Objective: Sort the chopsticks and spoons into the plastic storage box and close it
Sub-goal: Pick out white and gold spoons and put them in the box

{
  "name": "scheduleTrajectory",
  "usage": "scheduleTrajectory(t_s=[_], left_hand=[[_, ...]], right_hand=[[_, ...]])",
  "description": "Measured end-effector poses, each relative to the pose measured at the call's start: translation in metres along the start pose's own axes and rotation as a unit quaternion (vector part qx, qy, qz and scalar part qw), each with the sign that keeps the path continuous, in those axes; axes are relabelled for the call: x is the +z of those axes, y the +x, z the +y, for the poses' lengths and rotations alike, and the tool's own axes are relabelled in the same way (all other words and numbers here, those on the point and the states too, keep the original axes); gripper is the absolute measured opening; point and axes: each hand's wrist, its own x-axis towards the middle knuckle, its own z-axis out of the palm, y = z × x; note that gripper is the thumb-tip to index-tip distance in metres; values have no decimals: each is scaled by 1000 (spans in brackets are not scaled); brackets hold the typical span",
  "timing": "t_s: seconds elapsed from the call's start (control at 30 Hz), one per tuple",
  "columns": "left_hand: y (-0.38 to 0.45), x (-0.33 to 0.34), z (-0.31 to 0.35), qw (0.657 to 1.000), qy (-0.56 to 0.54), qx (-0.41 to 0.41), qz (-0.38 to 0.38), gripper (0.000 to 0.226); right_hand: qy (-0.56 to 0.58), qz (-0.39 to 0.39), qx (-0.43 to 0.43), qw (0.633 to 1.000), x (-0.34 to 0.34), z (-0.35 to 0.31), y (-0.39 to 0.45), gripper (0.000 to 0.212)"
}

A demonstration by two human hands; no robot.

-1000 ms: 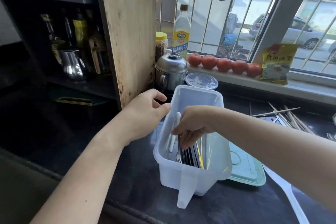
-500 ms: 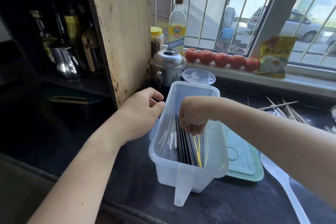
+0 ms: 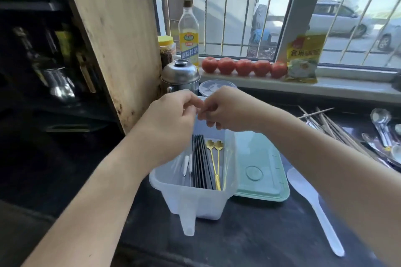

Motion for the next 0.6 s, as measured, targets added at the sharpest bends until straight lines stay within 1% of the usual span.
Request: scheduleTrajectory(t_s=[0.1, 0.17, 0.2, 0.23, 0.3, 0.4, 0.47, 0.53, 0.6], left_hand=[[-8, 34, 49, 997, -17, 79, -3, 29], [-16, 72, 84, 989, -50, 134, 21, 30], [-21, 95, 99, 985, -80, 153, 29, 29], [-26, 121, 109, 980, -112, 163, 26, 29], [-34, 179, 118, 975, -141, 169, -5, 29], [-44, 270, 114, 977, -93, 178, -72, 27], [-52, 321, 121, 970, -52, 209, -114, 25], [-59, 359, 139, 959, -42, 240, -145, 28], [-65, 387, 157, 950, -25, 275, -146, 31]], right_hand=[[18, 108, -5, 994, -24, 20, -33, 36], [-15, 174, 15, 985, -36, 48, -62, 33], [-8, 210, 41, 977, -40, 68, -79, 30], [25, 248, 69, 966, -41, 92, -100, 29], [80, 322, 126, 935, -36, 140, -148, 29], [94, 399, 208, 888, -18, 209, -229, 19], [76, 445, 283, 846, -11, 251, -282, 18], [28, 496, 344, 797, -11, 289, -330, 18], [-25, 544, 390, 743, -16, 325, -367, 18]])
